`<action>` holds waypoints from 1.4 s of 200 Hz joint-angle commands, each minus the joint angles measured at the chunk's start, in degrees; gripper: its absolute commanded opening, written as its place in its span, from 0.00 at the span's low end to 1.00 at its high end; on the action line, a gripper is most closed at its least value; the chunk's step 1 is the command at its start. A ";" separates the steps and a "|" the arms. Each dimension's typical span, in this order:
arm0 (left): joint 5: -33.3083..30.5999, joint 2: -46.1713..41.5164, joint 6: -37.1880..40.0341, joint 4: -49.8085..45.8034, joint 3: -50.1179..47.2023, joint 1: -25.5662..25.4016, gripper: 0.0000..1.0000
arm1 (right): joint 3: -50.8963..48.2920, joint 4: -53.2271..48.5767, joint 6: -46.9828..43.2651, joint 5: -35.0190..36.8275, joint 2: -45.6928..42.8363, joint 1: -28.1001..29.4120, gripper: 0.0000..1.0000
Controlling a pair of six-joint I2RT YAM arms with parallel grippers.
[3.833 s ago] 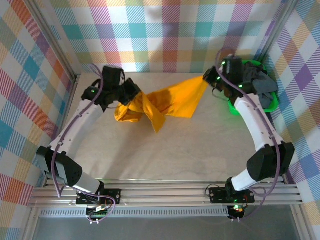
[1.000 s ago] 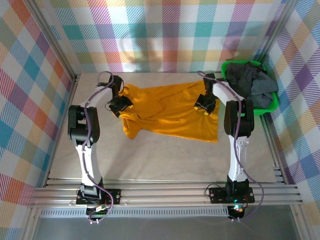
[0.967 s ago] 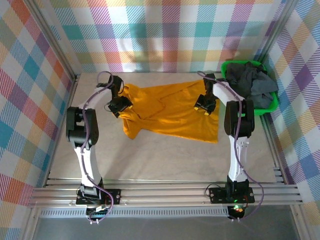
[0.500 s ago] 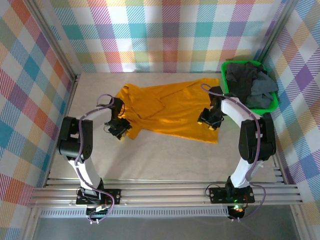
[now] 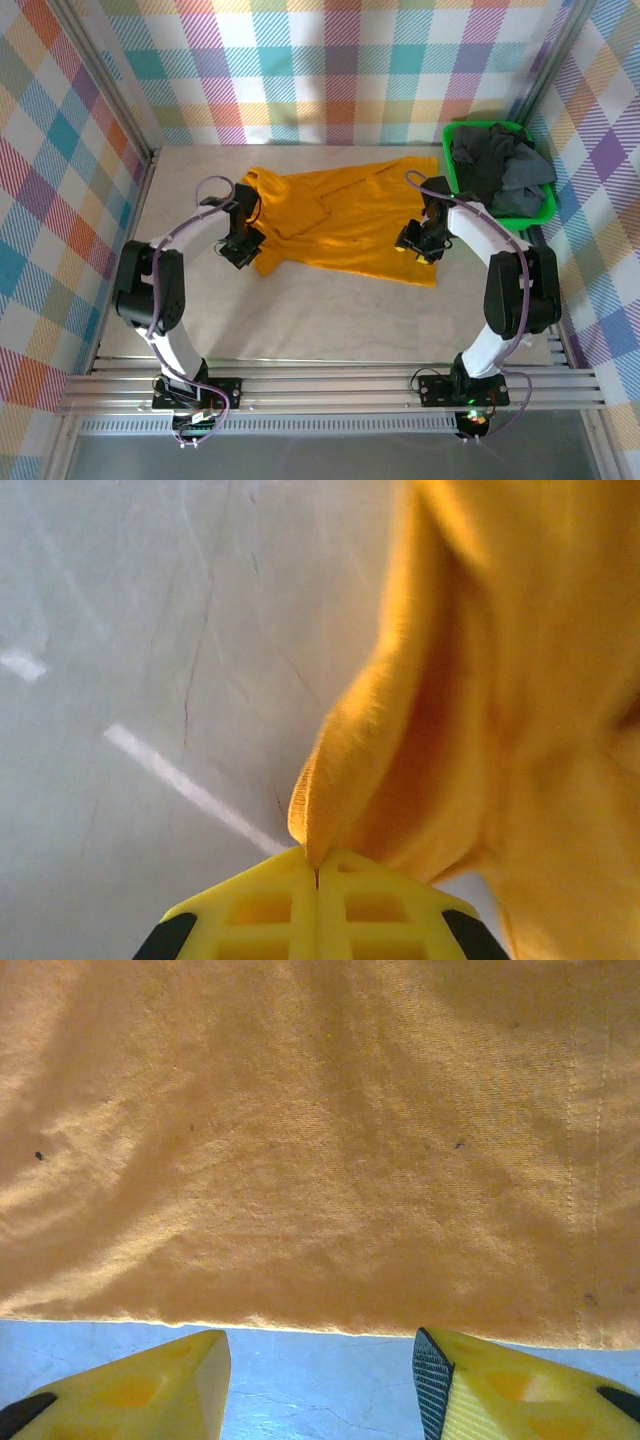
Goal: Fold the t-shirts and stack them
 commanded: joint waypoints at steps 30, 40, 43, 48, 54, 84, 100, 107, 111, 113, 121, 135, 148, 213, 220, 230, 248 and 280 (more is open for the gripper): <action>-4.21 -3.66 -17.46 -15.54 7.90 -11.64 0.00 | 2.07 -1.33 -2.69 -0.93 -0.68 -0.37 0.52; -4.56 -2.55 -19.96 -15.96 9.22 -13.83 0.00 | 1.90 -1.25 -2.93 -1.22 -0.77 -0.48 0.52; -4.54 -2.05 -20.42 -15.89 9.70 -14.23 0.00 | 1.82 -1.25 -2.93 -1.22 -0.75 -0.48 0.52; -4.52 -1.31 -20.85 -15.54 10.22 -15.17 0.00 | 1.65 -1.24 -3.13 -1.30 -0.81 -0.46 0.52; -4.43 -0.16 -20.95 -15.07 10.83 -15.94 0.00 | 1.47 -1.14 -3.21 -1.44 -0.82 -0.48 0.52; -0.74 5.70 -17.54 -15.23 12.78 -16.65 0.51 | 0.40 -1.23 -3.90 -1.50 -0.59 -0.79 0.52; -1.32 5.65 -14.23 -16.79 13.31 -16.69 0.83 | 0.13 -1.62 -4.19 -1.07 -0.47 -0.92 0.52; -1.79 4.18 -12.73 -15.97 12.13 -16.57 0.84 | -0.02 -1.66 -4.27 -0.76 -0.57 -1.03 0.52; -2.06 3.06 -11.88 -15.44 11.41 -16.41 0.84 | -0.12 -1.66 -4.35 -0.57 -0.64 -1.01 0.52; -2.21 2.63 -11.48 -15.18 10.84 -16.33 0.83 | -0.13 -1.69 -4.36 -0.48 -0.64 -1.01 0.52; -2.65 -0.31 -10.28 -13.76 8.57 -15.68 0.81 | -0.30 -1.75 -4.36 -0.04 -0.74 -1.01 0.52; -3.32 -5.69 -9.69 -12.00 2.71 -13.84 0.74 | -0.48 -1.76 -4.32 0.27 -0.93 -1.09 0.52; -1.87 -10.97 -9.54 -9.01 -3.35 -10.44 0.65 | -0.81 -1.67 -4.23 0.18 -1.08 -1.09 0.52; 9.62 -9.27 -4.95 3.91 -15.14 -2.71 0.65 | -3.45 -1.45 -4.80 -0.88 -2.16 -1.85 0.53; 9.86 -8.29 -5.12 4.69 -15.07 -3.00 0.65 | -3.75 -1.24 -4.72 -0.95 -2.23 -2.30 0.53; 10.01 -6.80 -5.09 5.50 -15.10 -3.21 0.65 | -4.31 -0.76 -4.42 -1.36 -2.47 -3.26 0.53; 10.10 -3.50 -4.24 5.91 -15.42 -3.46 0.59 | -5.81 -0.36 -3.21 -1.75 -3.06 -5.51 0.54; 5.97 -0.46 -1.72 3.89 -15.65 -3.29 0.38 | -9.42 0.04 -0.19 0.46 -5.46 -9.29 0.56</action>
